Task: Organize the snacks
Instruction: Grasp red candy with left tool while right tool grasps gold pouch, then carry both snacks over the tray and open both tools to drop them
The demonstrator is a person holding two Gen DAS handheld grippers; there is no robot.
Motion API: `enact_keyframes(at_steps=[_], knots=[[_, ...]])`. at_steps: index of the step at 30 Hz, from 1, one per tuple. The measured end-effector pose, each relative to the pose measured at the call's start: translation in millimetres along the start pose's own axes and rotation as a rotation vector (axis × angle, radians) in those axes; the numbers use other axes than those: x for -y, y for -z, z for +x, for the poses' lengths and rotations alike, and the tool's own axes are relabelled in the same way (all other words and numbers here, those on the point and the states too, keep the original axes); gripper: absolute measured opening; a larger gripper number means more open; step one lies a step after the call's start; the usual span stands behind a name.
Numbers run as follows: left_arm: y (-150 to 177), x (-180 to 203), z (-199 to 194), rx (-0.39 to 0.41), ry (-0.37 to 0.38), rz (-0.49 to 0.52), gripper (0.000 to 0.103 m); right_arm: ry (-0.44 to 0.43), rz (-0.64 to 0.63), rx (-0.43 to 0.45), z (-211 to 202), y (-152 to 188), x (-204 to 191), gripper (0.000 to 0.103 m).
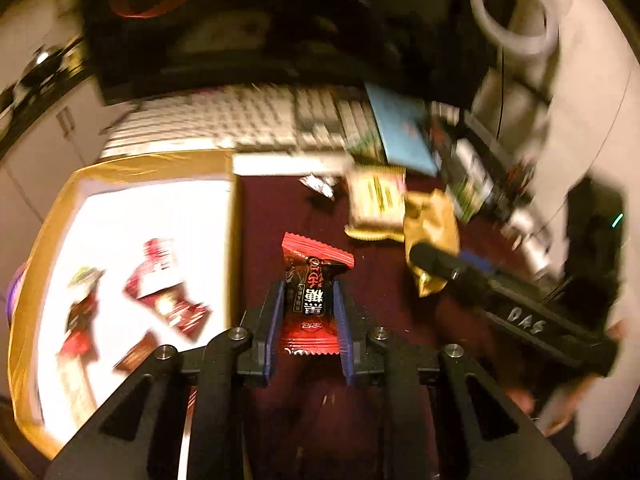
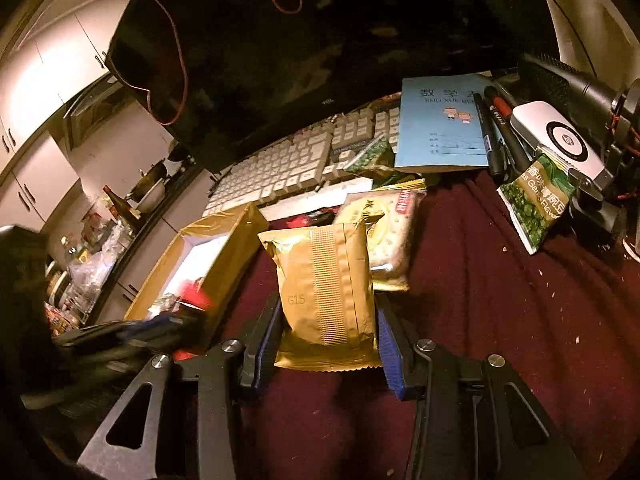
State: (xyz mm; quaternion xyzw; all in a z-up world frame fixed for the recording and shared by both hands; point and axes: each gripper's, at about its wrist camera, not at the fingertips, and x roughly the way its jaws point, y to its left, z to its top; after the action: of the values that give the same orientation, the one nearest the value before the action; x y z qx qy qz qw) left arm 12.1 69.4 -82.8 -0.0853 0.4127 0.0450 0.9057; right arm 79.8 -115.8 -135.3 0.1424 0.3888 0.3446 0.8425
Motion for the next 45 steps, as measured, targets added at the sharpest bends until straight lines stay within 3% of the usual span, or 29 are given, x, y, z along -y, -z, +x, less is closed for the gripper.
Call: enact_keyframes(at_steps=[2,5,8,12,17,22,29,35,45], knots=[[2.6,-25.3,-25.2,0.061,-0.005,-0.064,0.022,-0.064,-0.028,-0.001,-6.7,1.5,-20.0,0.045],[11.4,-70.1,-55.6,0.127,-0.088,-0.157,0.022,-0.11,-0.093,-0.011,-10.1,1.4,-58.9,0.045],[25.1,-124.8,-71.9,0.137,-0.147,-0.269,0.022,-0.165,-0.147,-0.042,0.5,1.9,-104.1,0.045],[40.8,-170.6,-73.5,0.138,-0.192,-0.35,0.022,-0.213,-0.206,-0.137,31.9,9.3,-154.9,0.045],[54.3,-203.8,-57.4,0.099,-0.206,-0.413,0.022,-0.168,-0.283,-0.219,75.2,18.4,-200.5,0.045],[63.4,-208.8,-63.1,0.123,-0.195,-0.422,0.022,-0.145,-0.26,-0.278,91.4,28.3,-206.8,0.045],[64.7,-207.1,-66.5,0.133,-0.192,-0.411,0.022,-0.099,-0.31,-0.243,74.3,26.7,-209.7,0.045],[60.0,-197.7,-65.3,0.13,-0.195,-0.389,0.022,-0.123,-0.288,-0.204,55.1,26.6,-200.8,0.045],[53.6,-188.8,-59.1,0.115,-0.207,-0.367,0.022,-0.131,-0.283,-0.228,65.6,24.6,-194.2,0.045]])
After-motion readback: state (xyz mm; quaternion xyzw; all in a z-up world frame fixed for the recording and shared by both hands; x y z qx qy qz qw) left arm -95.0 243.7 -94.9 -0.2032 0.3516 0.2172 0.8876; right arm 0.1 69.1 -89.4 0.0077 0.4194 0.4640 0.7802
